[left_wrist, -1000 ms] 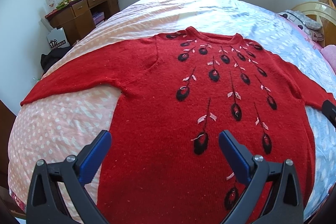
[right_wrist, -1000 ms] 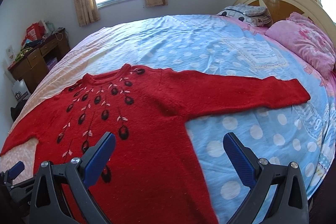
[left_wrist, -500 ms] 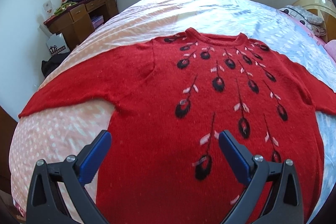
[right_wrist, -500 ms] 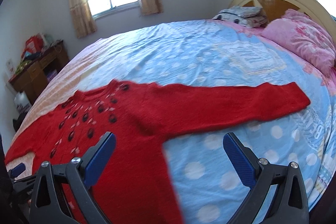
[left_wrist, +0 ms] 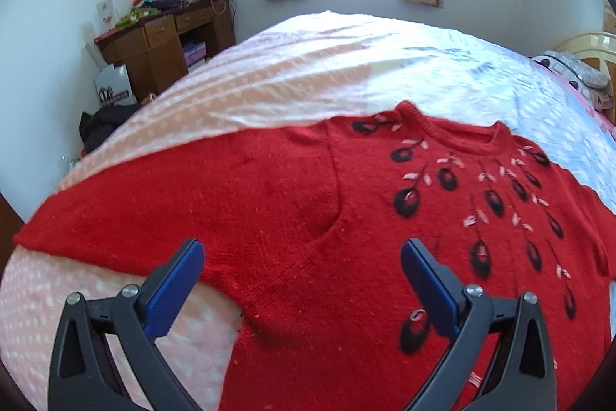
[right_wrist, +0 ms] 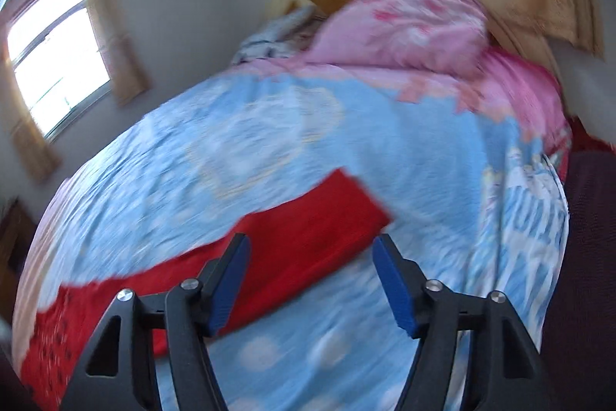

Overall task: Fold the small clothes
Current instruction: 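Move the right tool to the sweater sleeve cuff and grasp it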

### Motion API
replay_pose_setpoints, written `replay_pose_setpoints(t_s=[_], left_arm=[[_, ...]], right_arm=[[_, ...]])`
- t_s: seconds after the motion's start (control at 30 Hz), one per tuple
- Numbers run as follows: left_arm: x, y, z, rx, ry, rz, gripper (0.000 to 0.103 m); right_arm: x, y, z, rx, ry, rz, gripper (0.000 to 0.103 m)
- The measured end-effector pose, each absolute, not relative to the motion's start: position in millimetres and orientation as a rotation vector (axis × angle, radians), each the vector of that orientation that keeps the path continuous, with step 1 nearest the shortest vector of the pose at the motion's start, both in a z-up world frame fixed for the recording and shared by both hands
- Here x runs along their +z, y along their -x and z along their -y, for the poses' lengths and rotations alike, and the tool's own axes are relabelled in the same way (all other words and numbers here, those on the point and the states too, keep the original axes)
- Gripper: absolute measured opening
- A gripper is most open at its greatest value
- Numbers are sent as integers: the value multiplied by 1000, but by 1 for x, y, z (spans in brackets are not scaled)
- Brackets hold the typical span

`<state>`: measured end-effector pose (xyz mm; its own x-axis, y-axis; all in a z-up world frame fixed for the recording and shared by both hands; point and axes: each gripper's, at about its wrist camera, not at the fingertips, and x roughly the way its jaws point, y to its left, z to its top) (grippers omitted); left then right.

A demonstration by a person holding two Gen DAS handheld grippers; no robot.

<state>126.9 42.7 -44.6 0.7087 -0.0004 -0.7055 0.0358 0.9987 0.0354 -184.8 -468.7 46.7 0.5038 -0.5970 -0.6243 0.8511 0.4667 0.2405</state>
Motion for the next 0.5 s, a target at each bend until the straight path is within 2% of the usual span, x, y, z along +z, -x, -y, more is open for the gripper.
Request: replay_pose_setpoints(t_s=[0.17,0.37,0.43,0.5], left_arm=[[-62,-130,-43,-17,-35,-837,103],[-64,-128,-45,-30,-20,-842,103],[-65,-127,-45,-33,-17,-840,103],[-66,-127,-45,-36,-17,-837,103]], right_arm=[[29,193,528,-1002,-690,-521,65],[-7,172,550,-965,-767,-616,64],[-11,170,548,-1002,-738,-611,53],[-12,163,547,-1050,-665,-662,33]])
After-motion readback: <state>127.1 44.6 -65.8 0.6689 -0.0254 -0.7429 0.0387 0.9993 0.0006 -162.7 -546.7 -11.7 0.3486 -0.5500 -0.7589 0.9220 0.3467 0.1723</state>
